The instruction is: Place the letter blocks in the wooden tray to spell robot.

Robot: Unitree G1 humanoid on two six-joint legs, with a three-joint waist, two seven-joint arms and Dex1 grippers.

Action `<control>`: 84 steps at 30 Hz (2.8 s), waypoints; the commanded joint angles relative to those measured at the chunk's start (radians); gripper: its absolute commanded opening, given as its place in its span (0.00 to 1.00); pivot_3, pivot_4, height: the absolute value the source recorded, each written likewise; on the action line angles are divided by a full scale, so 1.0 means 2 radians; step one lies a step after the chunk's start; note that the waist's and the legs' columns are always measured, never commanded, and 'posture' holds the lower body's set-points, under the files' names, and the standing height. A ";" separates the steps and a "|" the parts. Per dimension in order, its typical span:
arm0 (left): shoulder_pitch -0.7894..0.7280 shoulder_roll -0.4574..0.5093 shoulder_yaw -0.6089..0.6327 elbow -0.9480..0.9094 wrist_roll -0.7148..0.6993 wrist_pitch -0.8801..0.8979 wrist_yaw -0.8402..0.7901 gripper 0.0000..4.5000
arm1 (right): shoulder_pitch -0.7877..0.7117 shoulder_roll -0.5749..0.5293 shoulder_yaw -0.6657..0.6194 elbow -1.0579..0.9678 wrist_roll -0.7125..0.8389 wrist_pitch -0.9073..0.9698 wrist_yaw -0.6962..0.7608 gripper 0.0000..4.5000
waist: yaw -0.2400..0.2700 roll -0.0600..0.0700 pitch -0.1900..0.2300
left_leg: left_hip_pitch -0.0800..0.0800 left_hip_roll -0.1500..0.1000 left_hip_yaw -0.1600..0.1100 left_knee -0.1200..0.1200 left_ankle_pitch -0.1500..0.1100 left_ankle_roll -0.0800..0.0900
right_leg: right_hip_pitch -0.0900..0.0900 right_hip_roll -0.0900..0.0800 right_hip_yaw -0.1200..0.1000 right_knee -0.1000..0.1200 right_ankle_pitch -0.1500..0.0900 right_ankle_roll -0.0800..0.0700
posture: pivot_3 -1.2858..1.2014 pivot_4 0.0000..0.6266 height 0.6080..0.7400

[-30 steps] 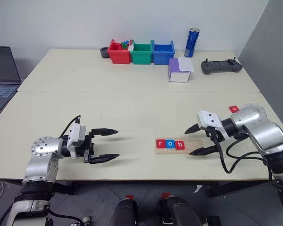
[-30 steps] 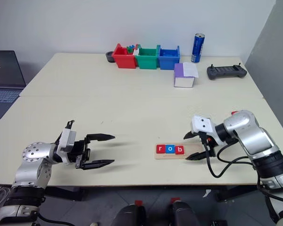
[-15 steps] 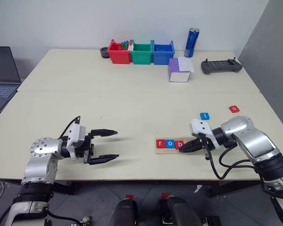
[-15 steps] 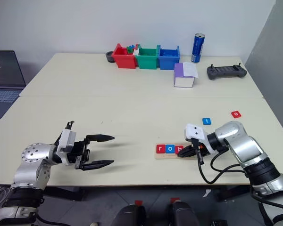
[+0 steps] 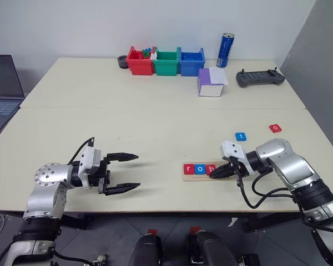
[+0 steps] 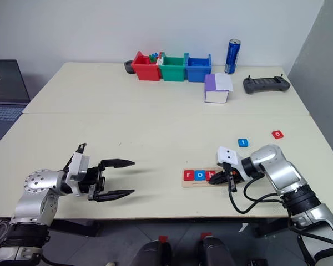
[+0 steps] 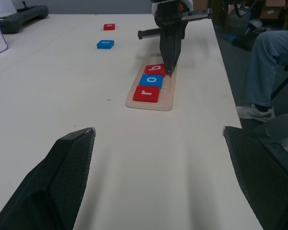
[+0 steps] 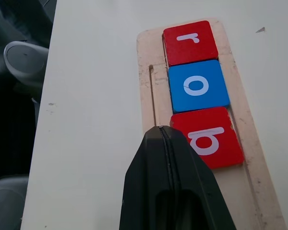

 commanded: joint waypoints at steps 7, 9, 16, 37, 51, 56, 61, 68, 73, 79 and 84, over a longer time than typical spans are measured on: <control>-0.005 0.010 0.015 -0.013 -0.009 0.003 0.002 1.00 | -0.013 -0.020 -0.030 -0.043 0.035 0.015 0.027 0.00 | 0.000 0.000 0.000 | 0.000 0.000 0.000 0.000 0.000 0.000 | 0.000 0.000 0.000 0.000 0.000 0.000 | 0.52 0.24 1.00; -0.006 0.009 0.015 -0.013 -0.009 0.003 0.003 1.00 | -0.017 -0.028 -0.042 -0.043 0.045 0.021 0.030 0.00 | 0.000 0.000 0.000 | 0.000 0.000 0.000 0.000 0.000 0.000 | 0.000 0.000 0.000 0.000 0.000 0.000 | 0.52 0.24 1.00; -0.006 0.008 0.016 -0.017 -0.011 0.003 0.004 1.00 | -0.033 -0.055 -0.093 -0.002 0.056 0.015 0.013 0.00 | 0.000 0.000 0.000 | 0.000 0.000 0.000 0.000 0.000 0.000 | 0.000 0.000 0.000 0.000 0.000 0.000 | 0.52 0.24 1.00; -0.010 -0.003 0.013 0.006 -0.007 -0.016 0.001 1.00 | -0.016 -0.076 -0.267 0.084 0.065 0.090 -0.254 0.99 | 0.000 0.000 0.000 | 0.000 0.000 0.000 0.000 0.000 0.000 | 0.000 0.000 0.000 0.000 0.000 0.000 | 0.52 0.24 1.00; -0.012 0.000 0.015 -0.012 -0.010 0.001 0.006 1.00 | -0.106 -0.050 -0.306 0.283 0.031 0.108 -0.435 0.99 | -0.003 0.000 0.000 | 0.000 0.000 0.001 -0.001 0.000 0.000 | 0.000 0.000 0.001 0.000 0.000 0.000 | 0.52 0.24 1.00; -0.015 0.000 0.014 -0.010 -0.010 0.002 0.005 1.00 | -0.145 -0.050 -0.279 0.371 0.011 0.047 -0.401 0.99 | -0.007 0.000 0.000 | 0.000 0.000 0.001 -0.001 0.000 0.000 | 0.000 0.000 0.001 0.000 0.000 0.000 | 0.52 0.24 1.00; -0.019 0.002 0.015 -0.009 -0.010 0.003 0.004 1.00 | -0.187 -0.038 -0.258 0.485 -0.018 -0.059 -0.383 0.99 | -0.013 0.000 0.000 | 0.000 0.000 0.001 -0.001 0.000 0.000 | 0.000 0.000 0.001 0.000 0.000 0.000 | 0.52 0.24 1.00; -0.008 0.013 0.025 -0.018 -0.013 0.006 0.006 1.00 | -0.199 -0.010 -0.234 0.566 -0.054 -0.138 -0.372 0.99 | -0.015 0.000 0.000 | 0.000 0.000 0.001 -0.001 0.000 0.000 | 0.000 0.000 0.002 0.001 0.000 0.000 | 0.52 0.24 1.00; 0.006 0.019 0.032 -0.032 -0.017 0.010 0.011 1.00 | -0.202 0.010 -0.237 0.588 -0.064 -0.163 -0.385 0.99 | -0.015 0.000 0.000 | 0.000 0.000 0.001 -0.001 0.000 0.000 | 0.000 0.000 0.002 0.001 0.000 0.000 | 0.52 0.24 1.00; 0.024 0.027 0.044 -0.058 -0.022 0.022 0.023 1.00 | -0.202 0.021 -0.238 0.597 -0.072 -0.172 -0.410 0.99 | -0.016 0.000 0.000 | 0.001 0.000 0.001 -0.001 0.000 0.000 | 0.000 0.000 0.002 0.001 0.000 0.000 | 0.52 0.24 1.00; 0.042 0.032 0.052 -0.077 -0.026 0.029 0.031 1.00 | -0.202 0.038 -0.253 0.601 -0.064 -0.174 -0.441 0.99 | -0.016 0.000 0.000 | 0.001 0.000 0.001 -0.001 0.000 0.000 | 0.000 0.000 0.002 0.001 0.000 0.000 | 0.52 0.24 1.00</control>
